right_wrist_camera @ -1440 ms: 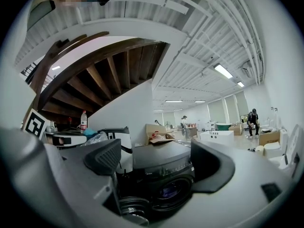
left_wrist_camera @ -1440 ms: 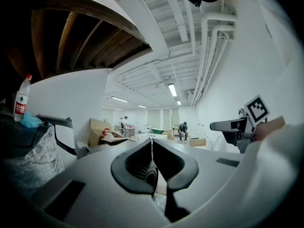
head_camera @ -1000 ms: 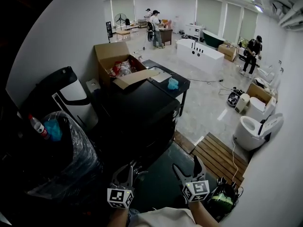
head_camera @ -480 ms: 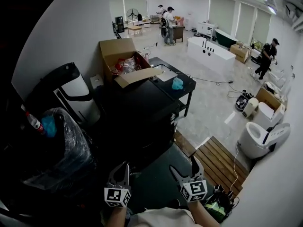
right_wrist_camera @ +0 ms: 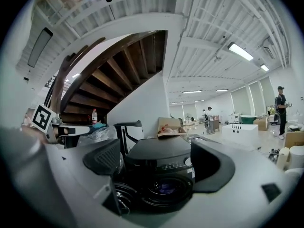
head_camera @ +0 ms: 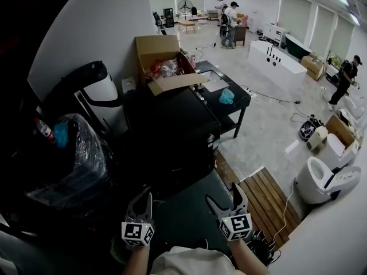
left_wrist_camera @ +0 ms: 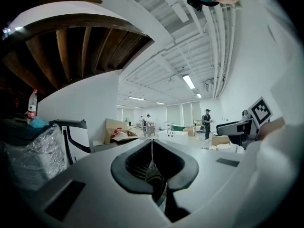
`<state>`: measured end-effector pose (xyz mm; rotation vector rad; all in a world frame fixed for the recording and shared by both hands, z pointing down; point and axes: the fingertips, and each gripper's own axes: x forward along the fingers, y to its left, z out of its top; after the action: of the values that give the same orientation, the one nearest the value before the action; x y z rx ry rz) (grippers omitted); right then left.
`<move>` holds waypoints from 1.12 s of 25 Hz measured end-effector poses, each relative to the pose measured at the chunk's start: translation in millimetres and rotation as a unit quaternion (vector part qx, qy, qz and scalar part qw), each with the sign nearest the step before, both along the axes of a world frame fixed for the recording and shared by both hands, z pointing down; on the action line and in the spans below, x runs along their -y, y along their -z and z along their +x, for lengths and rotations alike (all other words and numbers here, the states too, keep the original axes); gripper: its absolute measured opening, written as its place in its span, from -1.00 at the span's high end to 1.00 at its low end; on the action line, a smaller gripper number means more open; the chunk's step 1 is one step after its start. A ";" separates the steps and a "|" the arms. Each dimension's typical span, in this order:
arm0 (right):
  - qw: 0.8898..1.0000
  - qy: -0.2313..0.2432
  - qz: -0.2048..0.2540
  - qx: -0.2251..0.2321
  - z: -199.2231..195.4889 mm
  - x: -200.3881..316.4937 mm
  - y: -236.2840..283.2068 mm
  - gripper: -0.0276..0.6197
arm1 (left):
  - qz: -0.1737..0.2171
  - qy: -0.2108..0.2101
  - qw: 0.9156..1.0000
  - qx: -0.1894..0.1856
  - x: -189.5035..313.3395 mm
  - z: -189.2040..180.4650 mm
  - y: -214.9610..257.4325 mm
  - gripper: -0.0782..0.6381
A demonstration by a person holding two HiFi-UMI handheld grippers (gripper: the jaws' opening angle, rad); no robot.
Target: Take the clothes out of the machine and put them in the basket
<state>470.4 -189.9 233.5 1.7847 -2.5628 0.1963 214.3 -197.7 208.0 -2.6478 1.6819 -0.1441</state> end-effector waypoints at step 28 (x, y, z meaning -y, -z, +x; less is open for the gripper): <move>0.998 0.066 -0.021 -0.006 -23.6 110.3 -83.8 -0.49 | -0.021 0.041 0.999 -0.006 67.6 -16.3 -93.1 0.72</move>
<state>446.8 -300.2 317.3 1.5895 -2.6349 0.2353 198.0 -265.4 301.0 -2.6161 1.8115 -0.1670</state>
